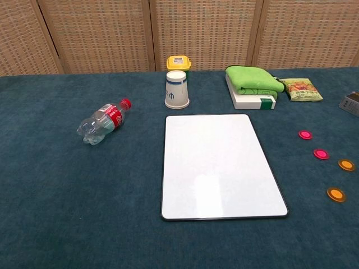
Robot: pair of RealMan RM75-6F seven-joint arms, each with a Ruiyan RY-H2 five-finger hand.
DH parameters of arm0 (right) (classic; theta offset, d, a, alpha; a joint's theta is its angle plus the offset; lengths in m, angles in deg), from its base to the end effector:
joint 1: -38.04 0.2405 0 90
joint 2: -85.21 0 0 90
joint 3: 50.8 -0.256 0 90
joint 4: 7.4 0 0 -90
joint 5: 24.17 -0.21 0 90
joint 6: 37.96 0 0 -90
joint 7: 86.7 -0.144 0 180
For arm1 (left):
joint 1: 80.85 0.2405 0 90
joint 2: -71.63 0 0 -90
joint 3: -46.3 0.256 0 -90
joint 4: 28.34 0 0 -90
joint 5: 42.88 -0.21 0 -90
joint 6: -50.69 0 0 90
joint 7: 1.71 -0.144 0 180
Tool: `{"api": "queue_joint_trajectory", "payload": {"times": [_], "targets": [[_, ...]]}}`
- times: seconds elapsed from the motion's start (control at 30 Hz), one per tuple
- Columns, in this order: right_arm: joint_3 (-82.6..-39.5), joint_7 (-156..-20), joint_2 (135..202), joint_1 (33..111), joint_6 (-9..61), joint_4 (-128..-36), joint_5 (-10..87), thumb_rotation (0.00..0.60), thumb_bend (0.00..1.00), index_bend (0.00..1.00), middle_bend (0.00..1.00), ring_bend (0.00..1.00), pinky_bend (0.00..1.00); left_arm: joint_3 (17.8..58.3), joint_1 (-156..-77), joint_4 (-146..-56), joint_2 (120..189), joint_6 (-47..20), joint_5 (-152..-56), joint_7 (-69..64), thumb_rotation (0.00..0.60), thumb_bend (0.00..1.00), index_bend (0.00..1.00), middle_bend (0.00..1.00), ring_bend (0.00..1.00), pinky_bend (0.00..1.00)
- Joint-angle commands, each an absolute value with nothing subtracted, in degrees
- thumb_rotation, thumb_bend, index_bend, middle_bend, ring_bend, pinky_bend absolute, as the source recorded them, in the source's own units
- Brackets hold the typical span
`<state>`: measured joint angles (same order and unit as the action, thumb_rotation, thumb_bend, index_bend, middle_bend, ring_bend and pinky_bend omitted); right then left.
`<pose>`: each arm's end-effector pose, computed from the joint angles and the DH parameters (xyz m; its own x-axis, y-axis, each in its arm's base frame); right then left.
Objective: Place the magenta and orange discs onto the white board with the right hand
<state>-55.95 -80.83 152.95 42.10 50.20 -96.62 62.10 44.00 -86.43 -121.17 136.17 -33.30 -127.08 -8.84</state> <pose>-0.3120 -0.1848 0.1564 0.4761 0.0847 0.8753 -0.8788 0.0094 0.4771 -0.3123 0.1826 0.1537 0.4907 0.0284 0.8708 0.8711 0.0056 -0.4911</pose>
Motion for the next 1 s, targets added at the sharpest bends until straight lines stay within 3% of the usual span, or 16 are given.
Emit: {"api": "queue_joint_trajectory", "payload": {"times": [0.03,0.37,0.5,0.67,1.0], "targets": [[-56.0,-81.0,152.9,42.1,50.1,-96.6,62.1,0.6,0.0,0.0,0.0,0.0,0.0,44.0,-86.4,-121.2,136.2,-33.3,-127.1,-8.9,0.6,0.0,0.0,0.0,0.0,0.0],[-57.4,-83.8,153.1,46.0,44.8,-95.9,61.5,0.6,0.0,0.0,0.0,0.0,0.0,43.8,-86.6,-120.7,136.6,-33.6,-127.6,-8.1,0.6,0.0,0.0,0.0,0.0,0.0],[-60.0,-88.0,157.3,51.4,41.6,-90.3,63.2,0.6,0.0,0.15,0.0,0.0,0.0,43.8,-86.7,-120.2,136.8,-33.8,-128.0,-7.7,0.6,0.0,0.0,0.0,0.0,0.0],[-63.1,-87.2,163.3,58.6,33.4,-82.8,59.7,0.6,0.15,0.31,0.0,0.0,0.0,43.7,-86.9,-120.2,137.0,-33.8,-128.0,-8.7,0.6,0.0,0.0,0.0,0.0,0.0],[-65.2,-83.8,172.6,67.7,16.5,-71.3,49.0,0.6,0.3,0.39,0.0,0.0,0.0,43.3,-87.4,-121.0,137.1,-32.4,-126.4,-10.0,0.6,0.0,0.0,0.0,0.0,0.0]]}}
